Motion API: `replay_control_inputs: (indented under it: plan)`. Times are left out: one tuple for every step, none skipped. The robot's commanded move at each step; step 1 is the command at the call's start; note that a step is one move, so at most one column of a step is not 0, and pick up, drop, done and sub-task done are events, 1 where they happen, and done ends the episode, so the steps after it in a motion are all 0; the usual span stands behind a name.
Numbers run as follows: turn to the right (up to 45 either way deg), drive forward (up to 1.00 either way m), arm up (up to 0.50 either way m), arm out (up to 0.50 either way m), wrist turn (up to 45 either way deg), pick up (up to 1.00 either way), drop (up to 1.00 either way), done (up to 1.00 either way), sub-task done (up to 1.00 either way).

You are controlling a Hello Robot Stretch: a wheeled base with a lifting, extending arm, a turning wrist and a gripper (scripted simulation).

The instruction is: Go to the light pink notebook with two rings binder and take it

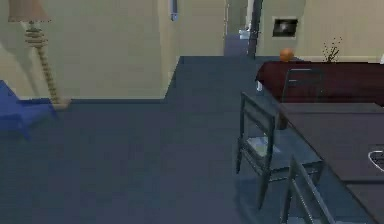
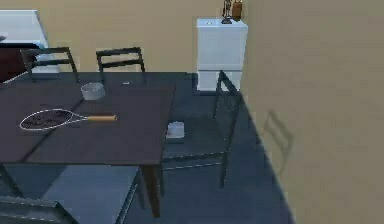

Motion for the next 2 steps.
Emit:
replay_control_inputs:
  plan:
    - [45.0,0.0,0.0,0.0,0.0,0.0,0.0,0.0,0.0]
    - [45.0,0.0,0.0,0.0,0.0,0.0,0.0,0.0,0.0]
